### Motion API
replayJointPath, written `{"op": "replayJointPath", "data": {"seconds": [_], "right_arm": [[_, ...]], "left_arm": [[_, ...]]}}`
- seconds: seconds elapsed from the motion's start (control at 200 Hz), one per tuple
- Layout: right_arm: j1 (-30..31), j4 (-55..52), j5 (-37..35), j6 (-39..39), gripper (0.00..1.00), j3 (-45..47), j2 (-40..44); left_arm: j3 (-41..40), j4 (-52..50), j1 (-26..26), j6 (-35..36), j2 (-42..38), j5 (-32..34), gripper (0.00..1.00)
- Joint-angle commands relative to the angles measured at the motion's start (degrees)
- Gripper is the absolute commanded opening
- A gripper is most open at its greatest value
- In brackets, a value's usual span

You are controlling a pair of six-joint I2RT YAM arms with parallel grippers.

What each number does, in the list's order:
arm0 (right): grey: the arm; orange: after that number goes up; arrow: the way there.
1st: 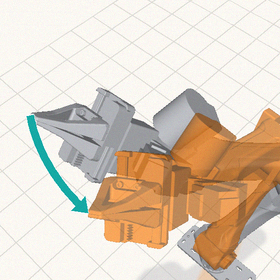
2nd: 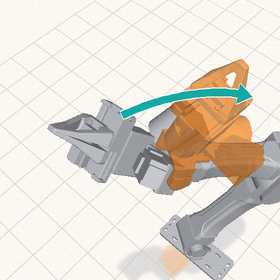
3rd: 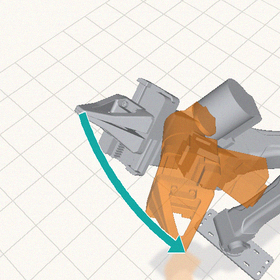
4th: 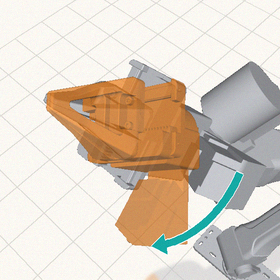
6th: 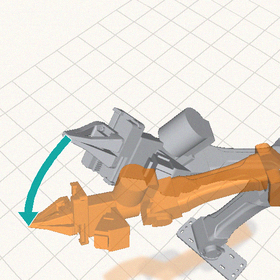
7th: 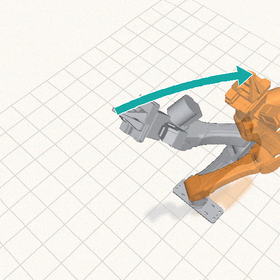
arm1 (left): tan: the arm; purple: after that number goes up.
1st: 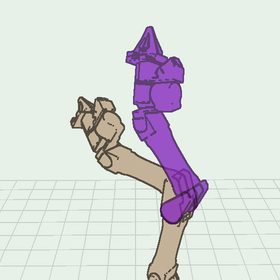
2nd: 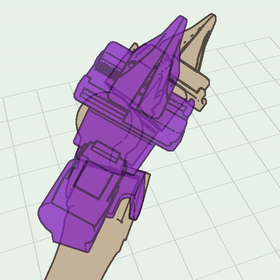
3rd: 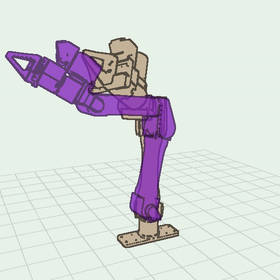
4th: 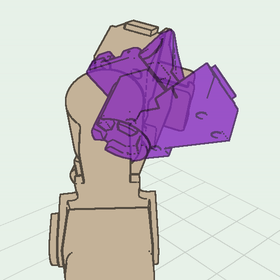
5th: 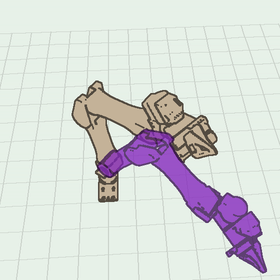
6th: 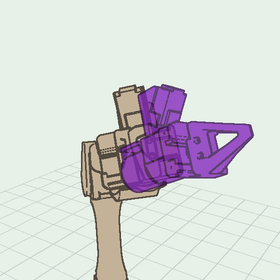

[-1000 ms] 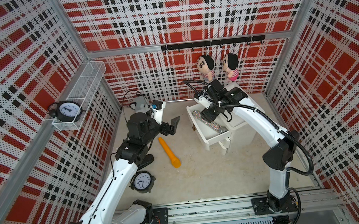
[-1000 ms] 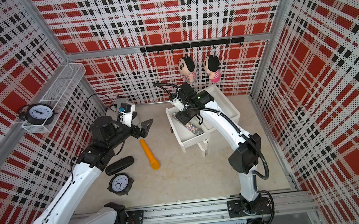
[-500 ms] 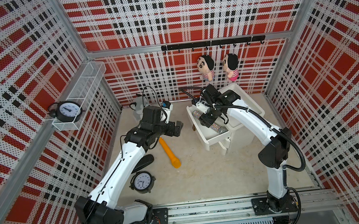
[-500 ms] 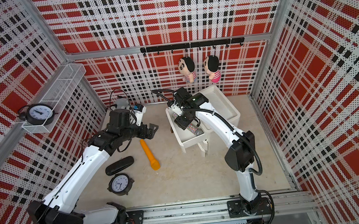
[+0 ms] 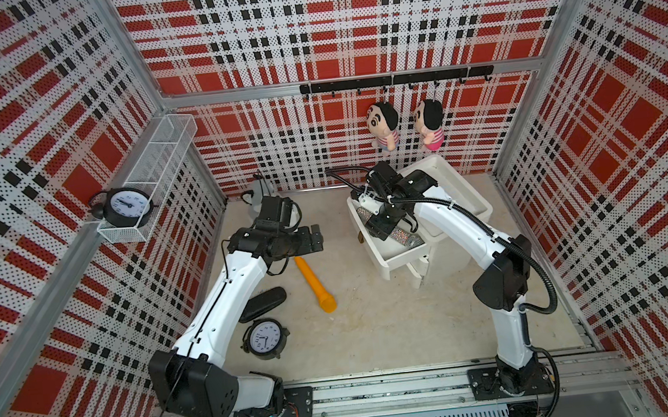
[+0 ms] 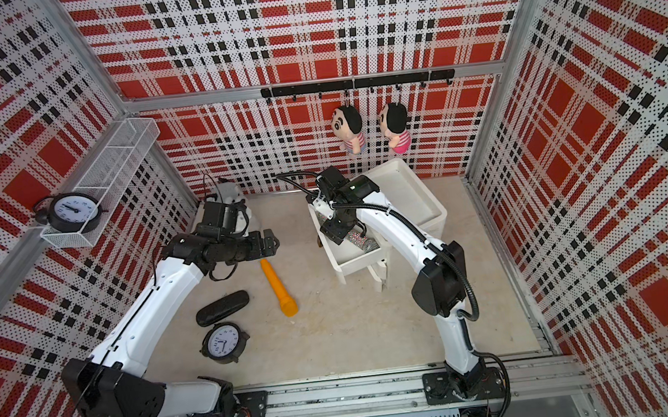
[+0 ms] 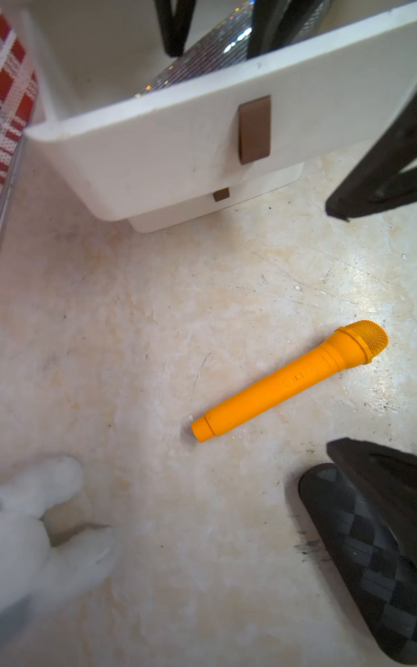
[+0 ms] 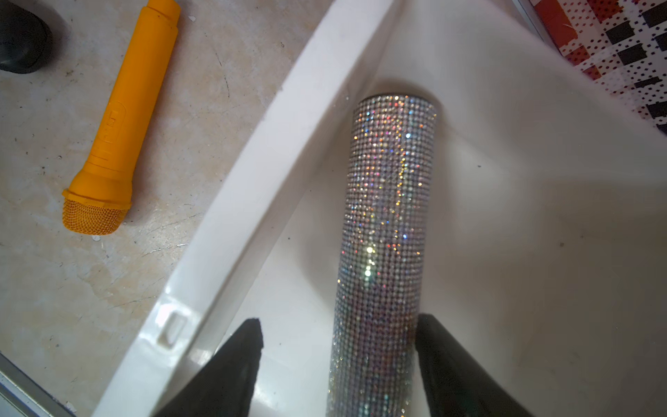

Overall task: Take the microphone out of the drawer
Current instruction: Pick up the microphone from the drawer.

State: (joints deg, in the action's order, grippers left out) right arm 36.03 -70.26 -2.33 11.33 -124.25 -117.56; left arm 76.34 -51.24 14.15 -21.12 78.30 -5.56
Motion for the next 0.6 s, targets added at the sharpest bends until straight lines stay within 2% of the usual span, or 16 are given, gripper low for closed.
{"op": "replayJointPath", "data": {"seconds": [0.0,0.15,0.391,0.591], "right_arm": [[-0.35,-2.18,-2.83,0.93,0.72,-1.29,-1.19],[-0.3,-1.99,-3.01,1.06,0.73,-2.06,-1.25],[-0.33,-2.77,-3.29,0.97,0.74,-3.82,-2.35],[-0.34,-2.68,-3.23,1.06,0.74,-3.39,-2.24]], "left_arm": [[-2.99,2.3,-3.89,-3.33,-1.79,-3.69,0.98],[-3.23,1.94,-4.51,-4.33,-2.26,-0.41,0.98],[-10.68,7.8,-7.9,-6.69,-4.12,-11.14,0.98],[-10.74,9.05,-7.92,-7.97,-5.36,-7.03,0.98]]}}
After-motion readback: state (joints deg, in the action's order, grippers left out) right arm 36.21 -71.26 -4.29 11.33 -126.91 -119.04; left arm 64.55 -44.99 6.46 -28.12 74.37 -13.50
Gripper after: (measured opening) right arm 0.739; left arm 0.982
